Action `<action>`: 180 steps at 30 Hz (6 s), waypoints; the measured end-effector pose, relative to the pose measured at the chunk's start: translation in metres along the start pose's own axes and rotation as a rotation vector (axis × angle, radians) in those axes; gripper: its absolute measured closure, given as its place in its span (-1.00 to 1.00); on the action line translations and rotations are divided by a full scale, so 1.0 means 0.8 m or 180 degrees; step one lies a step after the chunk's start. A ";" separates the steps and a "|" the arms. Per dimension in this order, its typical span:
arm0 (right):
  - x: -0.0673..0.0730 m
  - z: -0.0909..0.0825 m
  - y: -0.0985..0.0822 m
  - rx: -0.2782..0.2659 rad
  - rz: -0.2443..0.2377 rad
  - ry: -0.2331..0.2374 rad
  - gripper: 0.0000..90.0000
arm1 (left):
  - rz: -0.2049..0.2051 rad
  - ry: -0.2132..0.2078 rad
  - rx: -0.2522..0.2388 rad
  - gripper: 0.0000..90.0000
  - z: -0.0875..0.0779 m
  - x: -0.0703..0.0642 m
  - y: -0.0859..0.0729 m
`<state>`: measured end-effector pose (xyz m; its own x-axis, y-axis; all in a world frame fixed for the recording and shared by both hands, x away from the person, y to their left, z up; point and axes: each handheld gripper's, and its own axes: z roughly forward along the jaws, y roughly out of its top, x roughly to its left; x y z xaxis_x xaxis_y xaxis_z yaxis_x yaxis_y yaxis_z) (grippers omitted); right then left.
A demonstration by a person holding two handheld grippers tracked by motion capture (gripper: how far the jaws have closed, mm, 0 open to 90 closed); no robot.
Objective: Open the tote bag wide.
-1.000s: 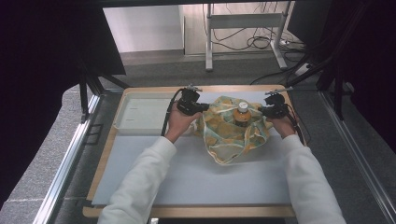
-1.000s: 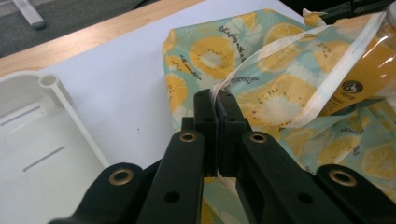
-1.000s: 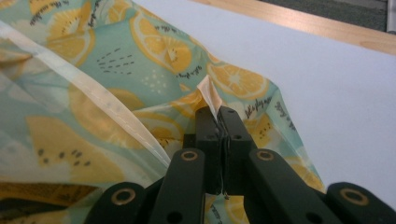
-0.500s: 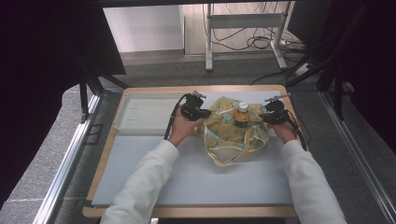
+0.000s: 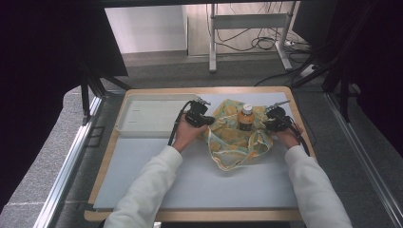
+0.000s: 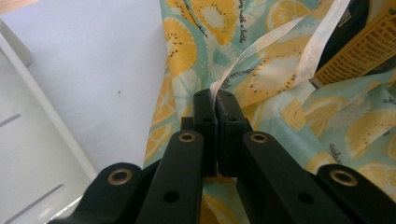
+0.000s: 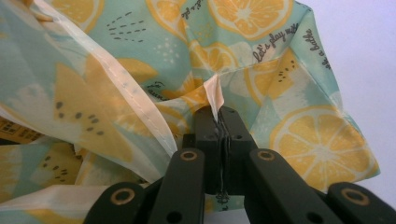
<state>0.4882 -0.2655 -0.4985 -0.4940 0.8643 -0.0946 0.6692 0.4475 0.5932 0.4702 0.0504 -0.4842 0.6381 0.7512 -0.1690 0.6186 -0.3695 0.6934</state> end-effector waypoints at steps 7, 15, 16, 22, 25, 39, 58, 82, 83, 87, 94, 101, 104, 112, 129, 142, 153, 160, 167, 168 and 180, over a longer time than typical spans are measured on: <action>-0.001 0.003 -0.004 0.0017 0.0030 0.0023 0.93 | -0.0005 -0.0009 0.0022 0.96 0.004 -0.001 -0.004; -0.002 -0.013 0.003 -0.0136 0.0022 -0.0077 0.37 | 0.0028 0.0036 -0.0215 0.49 -0.017 0.002 0.001; -0.004 -0.015 0.003 -0.0162 0.0045 -0.0084 0.31 | 0.0036 0.0043 -0.0252 0.41 -0.021 0.002 0.002; -0.008 -0.033 0.004 -0.0353 0.0137 -0.0078 0.16 | -0.0036 0.0012 -0.0430 0.02 -0.045 0.009 0.007; -0.015 -0.052 0.005 -0.0542 0.0251 -0.0037 0.12 | -0.0049 -0.0004 -0.0521 -0.05 -0.060 0.012 0.009; -0.021 -0.116 0.001 -0.0858 0.0268 0.0070 0.09 | 0.0300 -0.0278 -0.0686 0.39 -0.105 -0.019 0.008; 0.007 -0.136 -0.008 -0.0828 0.0033 0.0493 0.90 | 0.0535 -0.0490 -0.0563 0.92 -0.096 -0.059 0.007; 0.066 -0.072 -0.014 -0.0351 -0.0237 0.0738 0.92 | 0.0448 -0.0492 -0.0175 0.94 -0.019 -0.063 0.009; 0.066 -0.071 -0.014 -0.0351 -0.0245 0.0742 0.92 | 0.0430 -0.0491 -0.0167 0.94 -0.018 -0.062 0.009; 0.070 -0.068 -0.015 -0.0314 -0.0257 0.0735 0.92 | 0.0413 -0.0448 -0.0097 0.95 -0.008 -0.058 0.007; 0.067 -0.051 -0.023 -0.0099 -0.0216 0.0700 0.92 | 0.0308 -0.0320 0.0044 0.98 0.024 -0.040 0.003; 0.062 -0.047 -0.042 0.0015 -0.0225 0.0696 0.92 | 0.0205 -0.0316 0.0088 0.98 0.038 -0.027 -0.001; 0.060 -0.052 -0.059 0.0067 -0.0225 0.0702 0.92 | 0.0207 -0.0317 0.0098 0.98 0.039 -0.025 -0.002; 0.057 -0.062 -0.079 0.0100 -0.0221 0.0712 0.92 | 0.0233 -0.0323 0.0093 0.98 0.038 -0.027 -0.003; 0.025 -0.075 0.004 -0.0304 0.0010 0.0732 0.92 | 0.0225 -0.0342 0.0057 0.98 0.034 -0.032 -0.004; -0.013 0.016 0.031 0.0018 0.0574 0.0842 0.92 | 0.0193 -0.0392 0.0040 0.98 0.035 -0.032 -0.008; -0.033 0.034 0.024 0.0038 0.0734 0.0527 0.98 | 0.0164 -0.0394 0.0026 0.98 0.034 -0.026 -0.011; -0.026 0.023 0.027 -0.0029 0.0575 0.0493 0.98 | 0.0172 -0.0389 0.0036 0.98 0.032 -0.026 -0.012; -0.018 -0.009 0.027 -0.0203 0.0416 0.0539 0.98 | 0.0171 -0.0397 0.0020 0.97 0.032 -0.027 -0.013; -0.018 -0.013 0.026 -0.0225 0.0403 0.0549 0.98 | 0.0162 -0.0402 0.0007 0.97 0.032 -0.027 -0.012; -0.009 -0.057 0.007 -0.0420 0.0181 0.0630 0.98 | 0.0210 -0.0471 -0.0170 0.97 0.007 -0.032 -0.006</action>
<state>0.4702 -0.2798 -0.4580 -0.5654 0.8196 0.0926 0.6272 0.3543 0.6937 0.4533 0.0295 -0.4873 0.7394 0.6362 -0.2204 0.5505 -0.3828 0.7419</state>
